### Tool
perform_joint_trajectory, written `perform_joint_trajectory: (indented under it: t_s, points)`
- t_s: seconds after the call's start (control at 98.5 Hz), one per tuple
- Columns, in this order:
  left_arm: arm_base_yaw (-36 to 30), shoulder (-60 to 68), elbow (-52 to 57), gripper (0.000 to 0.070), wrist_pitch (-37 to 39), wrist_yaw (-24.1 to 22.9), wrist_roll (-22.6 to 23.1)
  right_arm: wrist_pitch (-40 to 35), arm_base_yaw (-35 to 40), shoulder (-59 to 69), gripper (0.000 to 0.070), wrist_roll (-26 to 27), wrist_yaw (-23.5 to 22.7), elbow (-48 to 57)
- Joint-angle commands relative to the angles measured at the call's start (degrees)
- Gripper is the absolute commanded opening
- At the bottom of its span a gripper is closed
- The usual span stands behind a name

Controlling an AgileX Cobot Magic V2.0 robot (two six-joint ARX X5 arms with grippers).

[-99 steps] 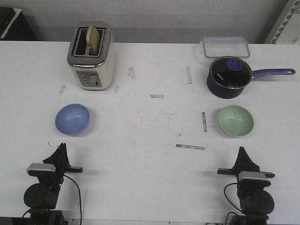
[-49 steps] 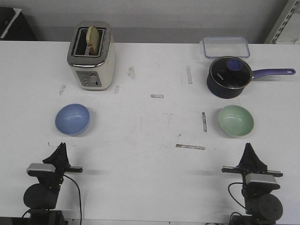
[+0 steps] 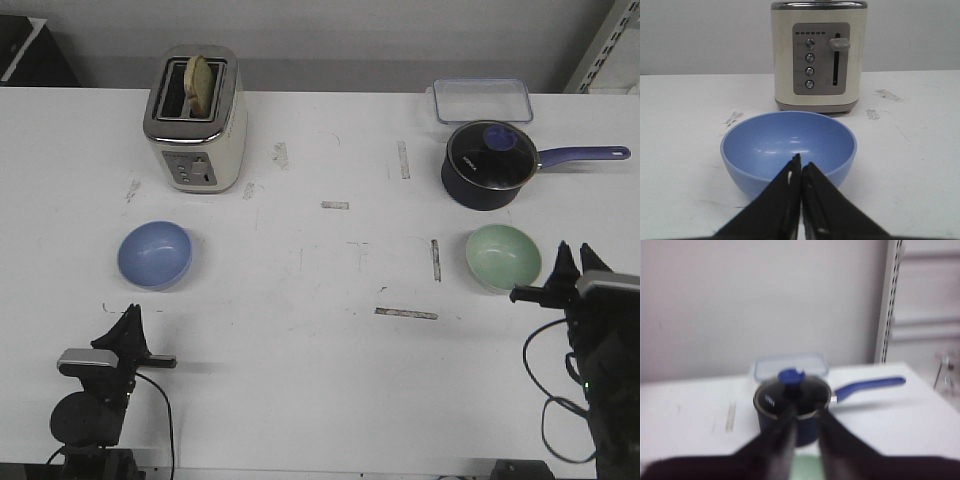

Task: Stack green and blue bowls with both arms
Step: 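Move the right gripper forward to the rim of the pale green bowl, then close the right gripper on the green bowl rim and lift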

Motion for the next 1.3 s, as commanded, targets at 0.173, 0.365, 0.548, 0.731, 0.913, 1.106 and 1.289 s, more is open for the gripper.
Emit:
perform_joint_trajectory:
  t_s: [0.173,0.365,0.548,0.731,0.913,1.106,1.289]
  points:
    - [0.0,-0.07,-1.22,0.0002,0.96,-0.07,-0.09,-8.59,-4.39,16.24,0.0437,-3.69,-2.75,5.05]
    - [0.0,-0.07,-1.22,0.0002,0.94,-0.07,-0.09,-10.25,-11.1,27.02,0.0437,-8.63,-7.85,5.05]
    - [0.0,-0.07,-1.22,0.0002,0.94,-0.07,-0.11,-9.16,-14.95,36.76,0.0436,-10.25,-9.79,5.05]
    - [0.0,-0.07,-1.22,0.0002,0.94,-0.04,-0.11,-6.29,-15.91,44.61,0.043,-10.21,-11.63,5.05]
    - [0.0,-0.09,-1.22,0.0002,0.94,-0.07,-0.11,-3.85,-15.82,48.35,0.0345,-10.12,-12.59,5.03]
    - [0.0,-0.07,-1.22,0.0002,0.92,-0.07,-0.11,-2.97,-15.76,48.89,0.0,-10.03,-12.31,5.03]
    - [0.0,-0.07,-1.22,0.0002,0.92,-0.07,-0.11,-2.95,-15.76,48.0,0.0,-9.7,-12.52,5.29]
